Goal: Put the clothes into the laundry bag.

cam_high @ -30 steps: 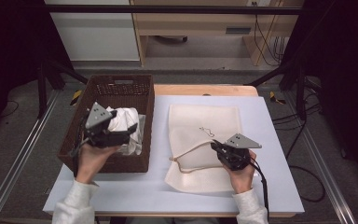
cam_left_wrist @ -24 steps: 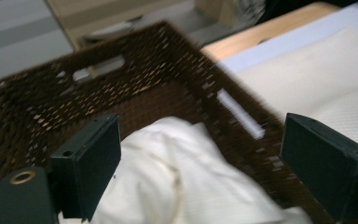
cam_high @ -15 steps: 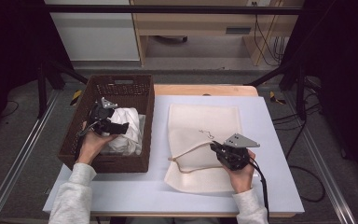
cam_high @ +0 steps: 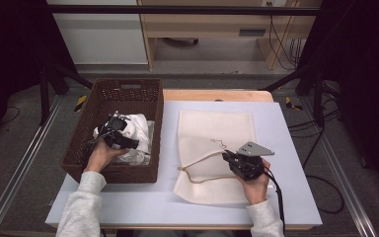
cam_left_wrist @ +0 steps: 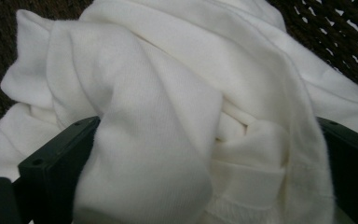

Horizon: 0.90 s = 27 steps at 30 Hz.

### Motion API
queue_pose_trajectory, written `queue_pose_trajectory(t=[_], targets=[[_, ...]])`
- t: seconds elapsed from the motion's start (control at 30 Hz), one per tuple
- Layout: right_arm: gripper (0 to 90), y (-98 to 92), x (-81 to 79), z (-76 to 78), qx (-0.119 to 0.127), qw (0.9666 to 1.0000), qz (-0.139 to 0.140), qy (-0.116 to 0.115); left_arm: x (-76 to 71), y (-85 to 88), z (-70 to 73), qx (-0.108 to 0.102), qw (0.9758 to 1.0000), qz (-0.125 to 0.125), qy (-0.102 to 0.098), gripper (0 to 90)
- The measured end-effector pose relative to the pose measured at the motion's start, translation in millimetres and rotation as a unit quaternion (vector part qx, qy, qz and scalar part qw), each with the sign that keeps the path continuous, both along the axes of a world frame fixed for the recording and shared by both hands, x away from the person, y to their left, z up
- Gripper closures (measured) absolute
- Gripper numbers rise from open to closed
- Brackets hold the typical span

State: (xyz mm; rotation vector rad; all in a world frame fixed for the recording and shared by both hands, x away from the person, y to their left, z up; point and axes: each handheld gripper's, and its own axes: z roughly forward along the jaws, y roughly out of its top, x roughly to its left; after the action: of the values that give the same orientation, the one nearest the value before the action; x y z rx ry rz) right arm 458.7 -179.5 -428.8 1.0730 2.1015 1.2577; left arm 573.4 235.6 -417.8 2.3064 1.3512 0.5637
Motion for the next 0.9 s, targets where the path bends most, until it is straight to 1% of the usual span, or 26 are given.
queue_pose_trajectory(t=[0.03,0.17,0.23,0.27,0.3,0.37,0.43,0.5,0.53,0.57,0.7,0.8,0.9], targets=[[83.1,0.1,0.1,-0.1,-0.002,1.0,0.002,-0.001,0.2,0.0,-0.9,0.001,1.0,0.001,-0.001,1.3],[82.2,1.1,0.7,-0.9,-0.001,1.0,0.002,0.002,2.0,-0.7,-4.3,0.005,0.9999,0.012,0.01,2.9],[81.7,1.1,1.1,-1.3,-0.002,1.0,0.002,0.005,3.0,0.3,-5.9,-0.005,0.9997,0.013,0.022,5.9],[81.6,1.1,1.2,-1.3,-0.001,1.0,0.002,0.005,3.1,0.6,-6.1,-0.005,0.9996,0.007,0.028,7.5],[81.5,1.0,1.4,-1.3,0.0,1.0,0.002,0.006,2.5,0.0,-6.8,-0.011,0.9994,0.004,0.033,10.9],[81.4,0.7,1.5,-1.2,0.002,1.0,0.002,0.007,1.3,-1.8,-6.5,-0.012,0.999,-0.002,0.043,18.4],[81.1,0.4,1.7,-1.2,0.002,1.0,0.001,0.009,0.0,-4.5,-6.1,-0.001,0.9987,-0.011,0.05,26.7],[81.0,0.1,2.4,-1.4,0.003,0.9999,0.002,0.009,-0.6,-5.6,-5.9,-0.002,0.9986,-0.008,0.052,31.0],[80.9,0.1,2.5,-1.5,0.003,0.9999,0.002,0.01,-0.7,-5.4,-5.2,-0.002,0.9985,-0.011,0.054,33.0],[80.9,0.1,2.5,-1.4,0.005,0.9999,0.002,0.012,-0.9,-5.3,-4.7,-0.003,0.9984,-0.012,0.055,37.6],[80.8,-0.5,1.9,-0.5,0.006,0.9999,0.003,0.012,-2.0,-5.8,-2.5,0.0,0.9983,-0.014,0.057,48.9],[80.8,-1.7,2.8,-0.7,0.006,0.9999,0.003,0.012,-2.8,-5.6,-0.9,-0.001,0.9983,-0.015,0.056,54.2],[80.9,-2.9,2.6,-0.3,0.01,0.9999,0.001,0.013,-4.4,-6.2,1.7,0.002,0.9987,-0.017,0.049,58.1]])
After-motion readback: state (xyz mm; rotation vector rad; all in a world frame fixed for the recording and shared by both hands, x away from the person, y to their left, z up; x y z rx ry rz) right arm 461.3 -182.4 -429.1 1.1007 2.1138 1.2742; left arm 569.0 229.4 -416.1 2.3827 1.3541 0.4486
